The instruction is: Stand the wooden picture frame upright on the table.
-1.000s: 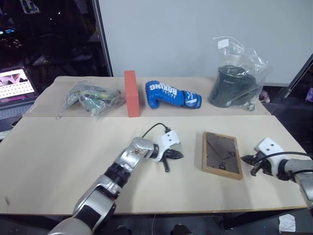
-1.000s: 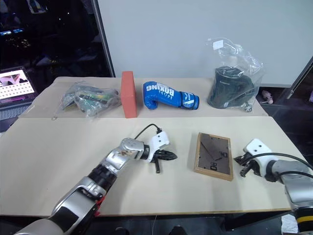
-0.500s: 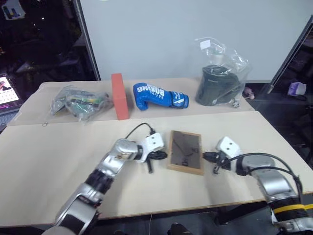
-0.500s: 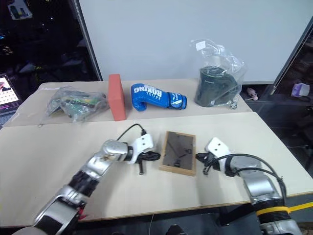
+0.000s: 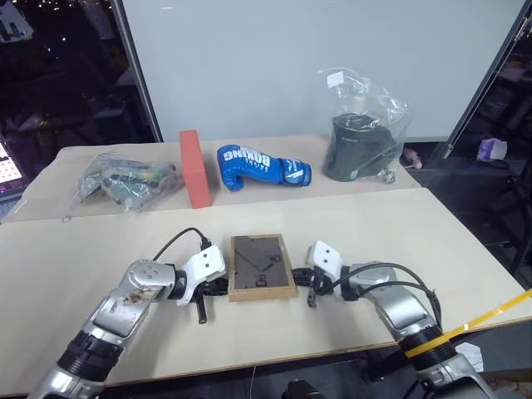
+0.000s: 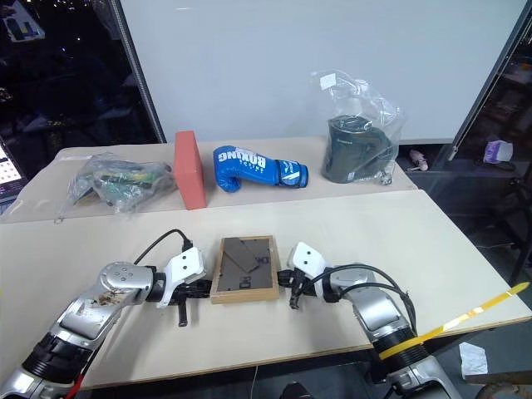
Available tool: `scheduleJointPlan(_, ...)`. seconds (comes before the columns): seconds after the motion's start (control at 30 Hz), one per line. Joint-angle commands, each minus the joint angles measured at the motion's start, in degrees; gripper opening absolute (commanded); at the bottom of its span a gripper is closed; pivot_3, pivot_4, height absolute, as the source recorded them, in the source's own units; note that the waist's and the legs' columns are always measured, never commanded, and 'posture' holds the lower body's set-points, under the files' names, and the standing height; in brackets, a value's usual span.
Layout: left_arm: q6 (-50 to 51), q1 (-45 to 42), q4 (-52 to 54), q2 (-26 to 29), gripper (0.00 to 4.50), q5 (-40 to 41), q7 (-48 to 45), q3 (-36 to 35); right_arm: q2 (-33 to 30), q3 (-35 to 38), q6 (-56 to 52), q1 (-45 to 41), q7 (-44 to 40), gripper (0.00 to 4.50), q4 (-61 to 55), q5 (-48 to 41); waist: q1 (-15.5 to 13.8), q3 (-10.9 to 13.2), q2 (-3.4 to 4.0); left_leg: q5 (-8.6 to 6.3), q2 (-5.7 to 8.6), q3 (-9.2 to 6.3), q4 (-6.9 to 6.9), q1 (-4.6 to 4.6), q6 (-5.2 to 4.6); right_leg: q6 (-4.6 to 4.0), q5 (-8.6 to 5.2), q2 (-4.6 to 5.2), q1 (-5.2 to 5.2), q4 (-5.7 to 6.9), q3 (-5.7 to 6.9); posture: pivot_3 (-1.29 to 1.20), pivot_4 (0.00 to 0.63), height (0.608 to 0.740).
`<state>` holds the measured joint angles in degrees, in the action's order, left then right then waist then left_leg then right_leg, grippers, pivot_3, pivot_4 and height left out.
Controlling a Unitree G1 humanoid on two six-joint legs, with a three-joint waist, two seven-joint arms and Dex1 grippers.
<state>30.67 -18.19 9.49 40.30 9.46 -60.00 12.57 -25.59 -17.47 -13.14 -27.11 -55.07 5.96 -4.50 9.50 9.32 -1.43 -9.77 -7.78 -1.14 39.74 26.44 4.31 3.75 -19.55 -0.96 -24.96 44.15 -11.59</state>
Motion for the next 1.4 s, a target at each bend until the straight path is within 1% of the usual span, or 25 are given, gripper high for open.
scheduleJointPlan(0.03, 4.3, 3.7, -4.8, 2.5, 0.01, -1.5, 1.4, 0.4, -2.0, 0.5, 0.5, -0.4, -2.2, 0.0, -1.0, -0.1, -0.1, 0.0, 0.0, -0.01, 0.0, 0.0, 0.0, 0.0, 0.03, 0.0, -0.01, 0.0, 0.0, 0.0, 0.0, 0.0, 0.15, 0.66)
scheduleJointPlan(0.13, 7.7, 3.4, -7.1, 3.5, 0.01, 0.3, 3.6, -4.1, -5.7, 2.1, -0.3, 0.6, -3.8, 0.0, -1.6, -0.3, -0.4, 0.0, 0.0, -0.02, 0.0, 0.01, 0.01, 0.0, 0.04, -0.01, -0.02, 0.0, -0.01, 0.0, 0.0, 0.0, 0.15, 0.66)
scheduleJointPlan(0.23, 16.1, 4.8, -3.0, 4.0, 0.01, 7.2, 2.9, -9.0, -8.6, 3.5, -0.5, 1.2, -4.7, 0.0, -1.7, -0.9, -0.2, 0.0, -0.01, -0.02, 0.0, 0.0, 0.01, -0.03, 0.04, -0.1, -0.07, 0.0, -0.05, 0.03, -0.01, 0.0, 0.15, 0.66)
scheduleJointPlan(0.27, 20.1, 7.7, 2.1, 5.0, 0.01, 11.7, 1.8, -12.6, -10.6, 5.1, -0.7, 1.7, -5.8, 0.0, -1.2, -1.9, -0.1, 0.0, -0.03, -0.02, 0.0, 0.0, 0.01, -0.04, 0.04, -0.15, -0.1, 0.0, -0.07, 0.07, -0.01, 0.0, 0.15, 0.66)
scheduleJointPlan(0.33, 31.1, 10.1, 7.9, 6.3, 0.01, 19.2, 1.8, -18.2, -12.9, 8.7, -1.8, 1.9, -6.9, 0.0, 0.2, -4.5, 0.2, 0.1, -0.04, -0.06, -0.01, 0.0, -0.01, 0.0, 0.1, -0.25, -0.16, -0.01, -0.14, 0.08, -0.04, 0.0, 0.15, 0.66)
scheduleJointPlan(0.4, 39.6, 9.8, 9.2, 5.7, 0.01, 26.3, 1.7, -22.7, -14.2, 10.6, -1.9, 1.8, -7.2, 0.0, 1.7, -5.8, -0.2, 0.1, -0.07, -0.23, 0.0, -0.01, 0.04, 0.01, 0.37, -0.03, -0.24, 0.02, -0.09, 0.11, -0.02, 0.0, 0.15, 0.66)
scheduleJointPlan(0.47, 54.0, 5.0, 6.7, 2.6, 0.01, 31.8, 2.9, -26.9, -15.2, 11.0, -0.9, 2.0, -8.1, 0.0, 2.2, -5.8, -0.9, 0.2, -0.21, -0.3, 0.02, -0.01, 0.14, 0.19, 0.48, -0.12, -0.36, 0.04, -0.25, 0.09, -0.01, 0.0, 0.15, 0.66)
scheduleJointPlan(0.5, 58.7, 2.7, 5.3, 0.9, 0.26, 35.1, 3.3, -28.7, -15.2, 10.9, -1.1, 2.3, -8.7, 0.0, 1.6, -6.2, -1.2, 0.3, -0.25, -0.3, 0.03, -0.06, 0.21, 0.32, 0.48, -0.38, -0.5, 0.04, -0.29, 0.08, 0.03, 0.0, 0.15, 0.66)
scheduleJointPlan(0.53, 61.2, 0.9, 3.0, 0.6, 0.51, 40.3, 4.0, -29.2, -15.0, 10.7, -1.5, 2.5, -9.2, 0.0, 0.7, -6.7, -1.4, 0.3, -0.33, -0.29, 0.05, -0.13, 0.28, 0.47, 0.49, -0.39, -0.52, 0.04, -0.36, 0.1, 0.1, 0.0, 0.15, 0.66)
scheduleJointPlan(0.57, 61.7, -0.1, 1.4, 1.5, 0.67, 44.4, 4.6, -28.1, -14.4, 10.5, -2.3, 2.7, -9.5, 0.0, -0.3, -7.5, -1.5, 0.3, -0.34, -0.29, 0.08, -0.27, 0.37, 0.67, 0.49, -0.38, -0.52, 0.03, -0.42, 0.08, 0.18, 0.0, 0.15, 0.66)
scheduleJointPlan(0.6, 61.8, -1.4, -0.7, 1.5, 0.96, 46.4, 6.4, -27.3, -13.2, 10.2, -3.2, 2.7, -9.5, 0.0, -1.0, -8.5, -1.7, 0.3, -0.37, -0.29, 0.09, -0.33, 0.44, 0.81, 0.49, -0.37, -0.51, 0.03, -0.46, 0.08, 0.24, 0.0, 0.15, 0.66)
scheduleJointPlan(0.63, 61.8, -2.5, -3.0, 1.3, 1.22, 47.6, 8.8, -26.6, -12.0, 10.1, -4.2, 2.7, -9.4, 0.0, -1.5, -9.4, -1.7, 0.4, -0.35, -0.29, 0.09, -0.34, 0.44, 0.86, 0.49, -0.27, -0.46, 0.03, -0.51, 0.07, 0.24, 0.0, 0.15, 0.66)
scheduleJointPlan(0.67, 61.8, -3.8, -5.6, 0.8, 1.58, 48.8, 11.3, -26.2, -11.0, 9.8, -4.9, 2.7, -9.4, 0.0, -1.9, -10.0, -1.7, 0.4, -0.34, -0.3, 0.09, -0.34, 0.42, 0.85, 0.5, 0.04, -0.29, 0.04, -0.47, 0.06, 0.23, 0.0, 0.15, 0.66)
scheduleJointPlan(0.7, 61.8, -4.7, -7.7, 0.3, 1.81, 50.4, 13.6, -25.9, -10.3, 9.5, -5.4, 2.8, -9.4, 0.0, -2.3, -10.3, -1.8, 0.4, -0.35, -0.3, 0.09, -0.35, 0.37, 0.84, 0.5, 0.04, -0.29, 0.03, -0.47, 0.06, 0.25, 0.0, 0.15, 0.66)
scheduleJointPlan(0.77, 61.8, -6.0, -9.9, -0.7, 2.49, 53.4, 17.7, -24.6, -9.4, 8.8, -5.6, 3.0, -9.5, 0.0, -2.4, -10.1, -2.0, 0.4, -0.34, -0.3, 0.09, -0.41, 0.28, 0.84, 0.5, 0.03, -0.29, 0.02, -0.49, 0.06, 0.28, 0.0, 0.15, 0.66)
scheduleJointPlan(0.8, 61.8, -6.9, -10.7, -2.6, 2.79, 54.0, 20.2, -23.8, -8.6, 8.1, -5.5, 3.0, -9.4, 0.0, -2.4, -9.8, -2.3, 0.4, -0.33, -0.3, 0.09, -0.41, 0.27, 0.85, 0.5, 0.02, -0.29, 0.01, -0.5, 0.06, 0.28, 0.0, 0.15, 0.66)
scheduleJointPlan(0.83, 61.8, -7.7, -11.4, -4.7, 3.22, 54.5, 22.5, -23.1, -7.8, 7.5, -5.4, 3.1, -9.2, 0.0, -2.4, -9.6, -2.6, 0.4, -0.33, -0.3, 0.09, -0.4, 0.26, 0.87, 0.5, 0.02, -0.29, 0.02, -0.48, 0.02, 0.28, 0.0, 0.15, 0.66)
scheduleJointPlan(0.9, 61.8, -8.5, -12.6, -7.6, 3.88, 55.8, 26.3, -22.1, -6.7, 6.6, -5.4, 2.9, -9.0, 0.0, -2.6, -9.5, -3.3, 0.4, -0.33, -0.3, 0.09, -0.4, 0.27, 0.86, 0.51, 0.03, -0.29, 0.03, -0.39, -0.08, 0.31, 0.0, 0.15, 0.66)
scheduleJointPlan(0.93, 61.8, -8.7, -13.6, -9.4, 4.37, 56.6, 27.9, -21.7, -6.2, 6.5, -5.5, 2.6, -8.8, 0.0, -2.6, -9.5, -3.8, 0.4, -0.33, -0.3, 0.09, -0.4, 0.31, 0.87, 0.51, 0.03, -0.29, 0.03, -0.38, -0.07, 0.32, 0.0, 0.15, 0.66)
scheduleJointPlan(1.03, 61.8, -7.5, -14.2, -14.7, 4.37, 59.5, 32.9, -21.6, -5.3, 6.1, -5.6, 2.5, -8.4, 0.0, -3.0, -9.5, -4.5, 0.3, -0.27, -0.29, 0.11, -0.41, 0.32, 0.84, 0.53, 0.04, -0.28, 0.05, -0.33, -0.07, 0.32, 0.0, 0.15, 0.66)
scheduleJointPlan(1.13, 61.8, -4.9, -12.8, -19.3, 4.37, 62.2, 38.3, -24.4, -5.3, 6.2, -6.0, 3.4, -8.0, 0.0, -4.3, -9.5, -5.3, 0.3, -0.26, -0.29, 0.14, -0.41, 0.38, 0.84, 0.54, 0.07, -0.26, 0.08, -0.29, -0.11, 0.31, 0.0, 0.15, 0.66)
scheduleJointPlan(1.23, 61.8, -3.9, -12.4, -20.5, 4.37, 64.7, 42.0, -27.3, -5.9, 6.8, -6.2, 4.6, -7.2, 0.0, -5.1, -9.4, -5.6, 0.3, -0.27, -0.29, 0.16, -0.41, 0.36, 0.85, 0.55, 0.08, -0.27, 0.1, -0.3, -0.12, 0.32, 0.0, 0.15, 0.66)
scheduleJointPlan(1.3, 61.8, -4.5, -14.0, -20.7, 4.37, 65.8, 44.2, -30.6, -6.3, 7.2, -6.0, 5.5, -6.7, 0.0, -5.2, -9.3, -5.6, 0.3, -0.27, -0.29, 0.17, -0.42, 0.35, 0.85, 0.55, 0.08, -0.27, 0.1, -0.31, -0.12, 0.31, 0.0, 0.15, 0.66)
scheduleJointPlan(1.37, 61.8, -4.8, -14.9, -20.1, 3.88, 66.5, 45.8, -32.6, -6.4, 7.5, -6.0, 5.9, -6.2, 0.0, -5.3, -9.5, -5.5, 0.3, -0.27, -0.29, 0.17, -0.43, 0.35, 0.85, 0.55, 0.08, -0.27, 0.1, -0.3, -0.14, 0.32, 0.0, 0.15, 0.66)
scheduleJointPlan(1.4, 61.8, -4.7, -15.2, -19.7, 3.77, 67.1, 46.3, -33.0, -6.5, 7.6, -6.0, 6.0, -6.1, 0.0, -5.4, -9.5, -5.3, 0.3, -0.27, -0.29, 0.17, -0.42, 0.36, 0.84, 0.55, 0.08, -0.27, 0.1, -0.31, -0.12, 0.31, 0.0, 0.15, 0.66)
